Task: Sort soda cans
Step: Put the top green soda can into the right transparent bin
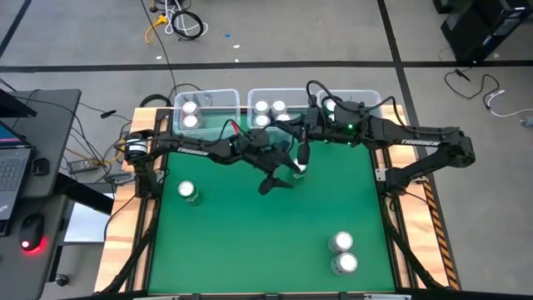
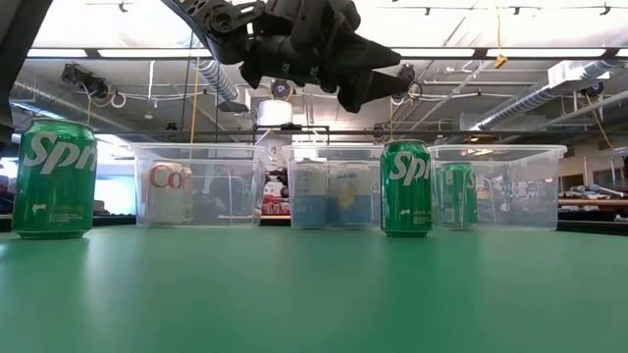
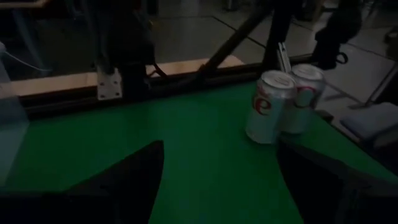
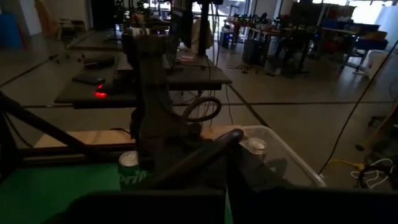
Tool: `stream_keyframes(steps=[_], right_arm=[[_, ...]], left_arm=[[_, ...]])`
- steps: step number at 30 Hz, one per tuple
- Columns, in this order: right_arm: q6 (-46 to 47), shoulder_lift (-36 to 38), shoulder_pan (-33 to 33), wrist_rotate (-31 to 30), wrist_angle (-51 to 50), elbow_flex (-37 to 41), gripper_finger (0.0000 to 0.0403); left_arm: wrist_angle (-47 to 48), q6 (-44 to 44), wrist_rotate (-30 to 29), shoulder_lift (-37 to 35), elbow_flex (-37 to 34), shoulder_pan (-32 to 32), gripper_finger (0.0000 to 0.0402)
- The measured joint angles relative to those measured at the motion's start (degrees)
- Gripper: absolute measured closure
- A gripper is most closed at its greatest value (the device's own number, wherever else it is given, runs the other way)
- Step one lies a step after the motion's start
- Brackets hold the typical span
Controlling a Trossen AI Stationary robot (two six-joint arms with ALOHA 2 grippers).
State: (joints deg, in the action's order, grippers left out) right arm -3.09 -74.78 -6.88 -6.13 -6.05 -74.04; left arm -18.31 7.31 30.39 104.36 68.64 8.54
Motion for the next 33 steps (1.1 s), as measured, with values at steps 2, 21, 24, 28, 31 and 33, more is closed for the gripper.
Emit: stream_keyframes(steps=[2, 21, 24, 28, 31, 33], right_arm=[[0.0, 0.0, -0.9, 0.1, 0.3, 0.0, 0.0403], [-3.3, 0.7, -12.1, 1.1, -2.8, -0.1, 0.0403], [-4.2, 2.4, -12.7, 1.1, -4.7, -0.1, 0.0403], [-4.6, 4.4, -13.1, 1.1, -8.2, -0.1, 0.0403], [-4.5, 5.2, -13.2, 1.7, -10.3, -0.1, 0.0403], [-4.4, 5.0, -12.5, 3.9, -10.6, 0.3, 0.0403]], left_arm=[[0.8, 0.1, 0.8, 0.0, 0.0, -0.3, 0.0088], [0.1, 0.1, 15.9, -3.5, 0.0, -1.7, 0.0088], [-0.6, 0.1, 16.8, -5.6, -1.2, -0.7, 0.0088], [-4.7, -0.7, 16.8, -8.1, -5.0, 0.9, 0.0088], [-12.9, -4.4, 16.9, -9.2, -8.9, 2.1, 0.0088], [-20.3, -7.7, 17.8, -9.8, -11.7, 3.2, 0.0088]])
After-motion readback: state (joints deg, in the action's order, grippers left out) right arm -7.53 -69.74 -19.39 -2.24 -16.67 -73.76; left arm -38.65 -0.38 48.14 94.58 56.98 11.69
